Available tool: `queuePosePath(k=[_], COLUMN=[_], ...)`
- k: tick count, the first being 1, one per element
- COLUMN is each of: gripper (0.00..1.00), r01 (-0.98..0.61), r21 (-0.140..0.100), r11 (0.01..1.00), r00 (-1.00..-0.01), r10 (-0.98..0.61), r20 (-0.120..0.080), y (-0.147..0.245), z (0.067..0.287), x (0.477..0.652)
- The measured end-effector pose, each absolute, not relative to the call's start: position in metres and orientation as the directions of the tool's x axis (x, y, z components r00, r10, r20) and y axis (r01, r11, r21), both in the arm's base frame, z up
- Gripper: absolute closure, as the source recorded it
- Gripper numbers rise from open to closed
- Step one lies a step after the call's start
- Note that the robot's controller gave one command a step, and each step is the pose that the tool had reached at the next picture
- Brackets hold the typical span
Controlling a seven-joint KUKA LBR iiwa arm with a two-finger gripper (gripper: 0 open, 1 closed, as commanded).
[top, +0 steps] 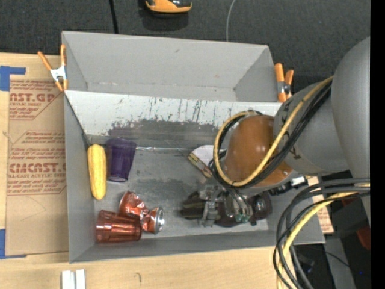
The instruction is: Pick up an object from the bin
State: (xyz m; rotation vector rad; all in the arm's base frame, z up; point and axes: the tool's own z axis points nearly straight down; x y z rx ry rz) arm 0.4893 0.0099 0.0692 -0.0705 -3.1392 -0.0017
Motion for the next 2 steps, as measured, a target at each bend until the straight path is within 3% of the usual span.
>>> queuePosePath(k=[1, 2], gripper=[1.00, 1.00], r01=[0.045, 0.079], r21=[0.001, 0.001], r11=[0.999, 0.997], r00=[-0.999, -0.997], r10=[0.045, 0.079], r20=[0.002, -0.001], y=[0.010, 0.014], z=[0.069, 0.189], x=[0.489, 0.496])
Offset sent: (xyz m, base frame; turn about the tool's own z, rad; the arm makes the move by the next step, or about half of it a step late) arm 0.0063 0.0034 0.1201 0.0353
